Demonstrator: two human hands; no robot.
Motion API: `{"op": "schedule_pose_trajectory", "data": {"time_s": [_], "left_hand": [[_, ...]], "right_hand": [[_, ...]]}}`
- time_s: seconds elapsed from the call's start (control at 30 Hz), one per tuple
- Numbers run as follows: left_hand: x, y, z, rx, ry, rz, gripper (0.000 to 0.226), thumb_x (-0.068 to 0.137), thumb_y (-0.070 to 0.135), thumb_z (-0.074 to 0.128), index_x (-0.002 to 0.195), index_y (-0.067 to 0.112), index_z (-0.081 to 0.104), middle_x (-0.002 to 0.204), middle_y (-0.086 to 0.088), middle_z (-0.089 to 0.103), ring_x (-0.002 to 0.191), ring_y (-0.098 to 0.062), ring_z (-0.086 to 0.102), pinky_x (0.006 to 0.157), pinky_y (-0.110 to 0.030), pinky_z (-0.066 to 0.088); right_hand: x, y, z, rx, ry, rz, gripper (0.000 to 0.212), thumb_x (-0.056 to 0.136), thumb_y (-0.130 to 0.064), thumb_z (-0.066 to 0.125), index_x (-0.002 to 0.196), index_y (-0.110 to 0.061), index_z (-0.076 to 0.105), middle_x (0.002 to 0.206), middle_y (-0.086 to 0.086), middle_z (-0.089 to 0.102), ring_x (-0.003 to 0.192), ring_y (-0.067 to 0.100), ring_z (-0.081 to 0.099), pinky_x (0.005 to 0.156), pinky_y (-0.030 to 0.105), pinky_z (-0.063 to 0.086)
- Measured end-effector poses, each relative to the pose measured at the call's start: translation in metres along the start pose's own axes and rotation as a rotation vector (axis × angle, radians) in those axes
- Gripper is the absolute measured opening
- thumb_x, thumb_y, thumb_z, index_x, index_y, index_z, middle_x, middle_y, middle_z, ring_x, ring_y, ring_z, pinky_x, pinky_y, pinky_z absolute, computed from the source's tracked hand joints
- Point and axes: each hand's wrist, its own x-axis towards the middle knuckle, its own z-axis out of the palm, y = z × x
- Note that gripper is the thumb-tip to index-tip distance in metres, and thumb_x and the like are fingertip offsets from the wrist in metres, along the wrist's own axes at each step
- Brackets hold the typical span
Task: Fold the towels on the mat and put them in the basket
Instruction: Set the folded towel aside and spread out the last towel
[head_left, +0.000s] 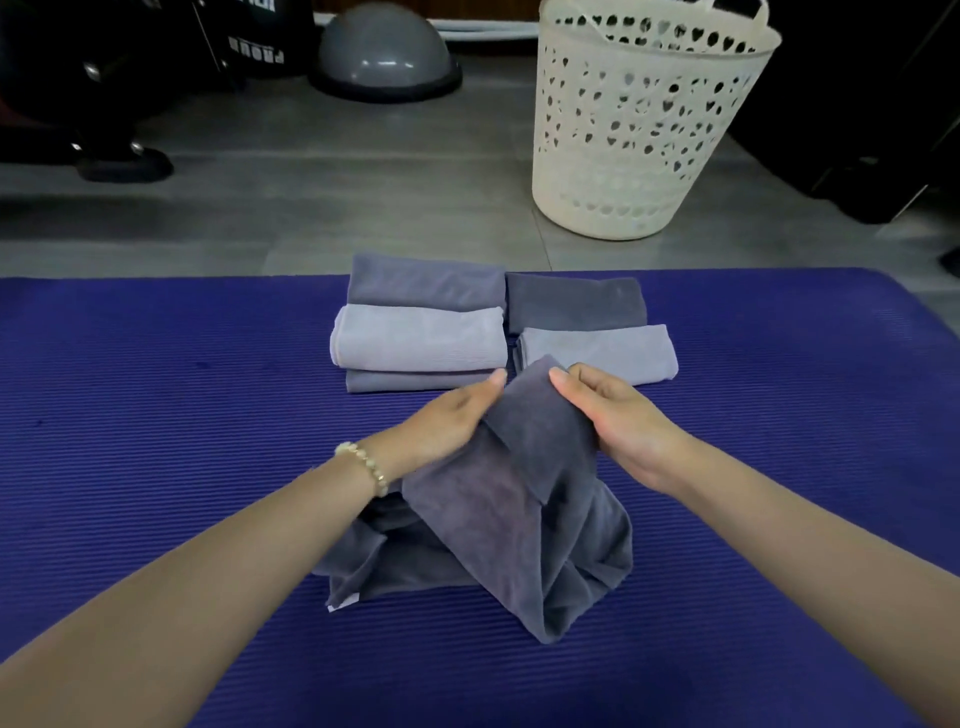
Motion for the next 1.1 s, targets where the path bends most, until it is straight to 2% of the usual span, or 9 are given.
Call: {"op": "schedule_pose_trajectory", "data": {"time_s": [0.1,0.27,0.4,0.67,0.73,0.77,0.83,0.93,1.1], "left_hand": [[0.02,0.014,0.012,-0.087,0.076,0.064,0.047,0.093,0.051,0.051,0.09,0.008,0.07,0.09,0.003,0.073,0.087,-0.008,0.068,0.091,-0.028,0.051],[0.052,0.057,0.033,-0.221,0.145,0.16,0.047,0.095,0.04,0.054,0.094,-0.005,0.066,0.09,-0.01,0.072,0.081,-0.015,0.064,0.079,-0.028,0.051],[0.091,0.086,0.056,-0.104,0.252,0.222,0.036,0.094,0.038,0.056,0.082,0.007,0.07,0.078,-0.001,0.064,0.074,-0.009,0.055,0.071,-0.024,0.043],[0.179,0.099,0.123,0.293,0.192,0.188,0.04,0.092,0.04,0.059,0.071,0.005,0.064,0.071,-0.005,0.061,0.072,-0.016,0.054,0.066,-0.026,0.037],[0.196,0.107,0.141,0.36,0.128,0.166,0.039,0.091,0.038,0.061,0.064,0.01,0.062,0.083,-0.007,0.07,0.083,-0.018,0.064,0.07,-0.028,0.04],[0.205,0.111,0.151,0.398,0.083,0.151,0.04,0.091,0.037,0.061,0.059,0.013,0.056,0.089,-0.005,0.071,0.105,-0.016,0.061,0.072,-0.028,0.042],[0.219,0.122,0.177,0.451,0.001,0.083,0.041,0.094,0.035,0.057,0.058,0.016,0.048,0.076,-0.003,0.065,0.066,-0.015,0.053,0.064,-0.025,0.048],[0.239,0.134,0.218,0.282,-0.062,-0.034,0.033,0.097,0.032,0.052,0.069,0.015,0.047,0.069,-0.003,0.051,0.052,-0.014,0.058,0.044,-0.019,0.052],[0.273,0.166,0.268,0.169,0.054,0.239,0.023,0.097,0.03,0.052,0.079,0.015,0.052,0.073,0.002,0.054,0.049,0.006,0.057,0.065,-0.023,0.051]], "right_hand": [[-0.004,-0.002,-0.014,0.056,0.071,-0.037,0.032,0.093,-0.041,0.054,0.083,-0.011,0.057,0.081,-0.001,0.067,0.075,0.01,0.061,0.068,0.023,0.046],[-0.031,0.01,-0.05,-0.086,-0.244,0.154,0.048,0.07,-0.04,0.072,0.112,-0.016,0.066,0.108,-0.001,0.073,0.103,0.013,0.068,0.093,0.03,0.052],[-0.051,0.034,-0.091,0.039,-0.198,0.178,0.043,0.075,-0.027,0.07,0.115,-0.012,0.065,0.114,0.002,0.071,0.108,0.016,0.066,0.091,0.026,0.052],[-0.097,0.082,-0.217,-0.028,0.04,0.256,0.028,0.076,-0.037,0.069,0.09,-0.013,0.073,0.092,0.002,0.075,0.088,0.016,0.071,0.076,0.022,0.053],[-0.11,0.096,-0.245,-0.004,0.086,0.279,0.032,0.08,-0.039,0.065,0.095,-0.011,0.073,0.098,0.003,0.075,0.095,0.017,0.07,0.083,0.024,0.053],[-0.116,0.104,-0.257,0.018,0.089,0.291,0.035,0.086,-0.038,0.061,0.102,-0.009,0.071,0.105,0.005,0.073,0.102,0.019,0.068,0.09,0.027,0.051],[-0.126,0.118,-0.275,0.071,0.068,0.339,0.037,0.095,-0.036,0.051,0.115,-0.009,0.066,0.116,0.004,0.07,0.111,0.018,0.065,0.098,0.03,0.048],[-0.139,0.129,-0.292,0.16,0.027,0.425,0.039,0.095,-0.04,0.048,0.122,-0.014,0.062,0.119,0.002,0.069,0.112,0.018,0.064,0.098,0.031,0.048],[-0.147,0.132,-0.331,0.413,0.126,0.423,0.039,0.095,-0.033,0.05,0.123,-0.009,0.06,0.121,0.01,0.067,0.111,0.026,0.064,0.094,0.035,0.053]]}}
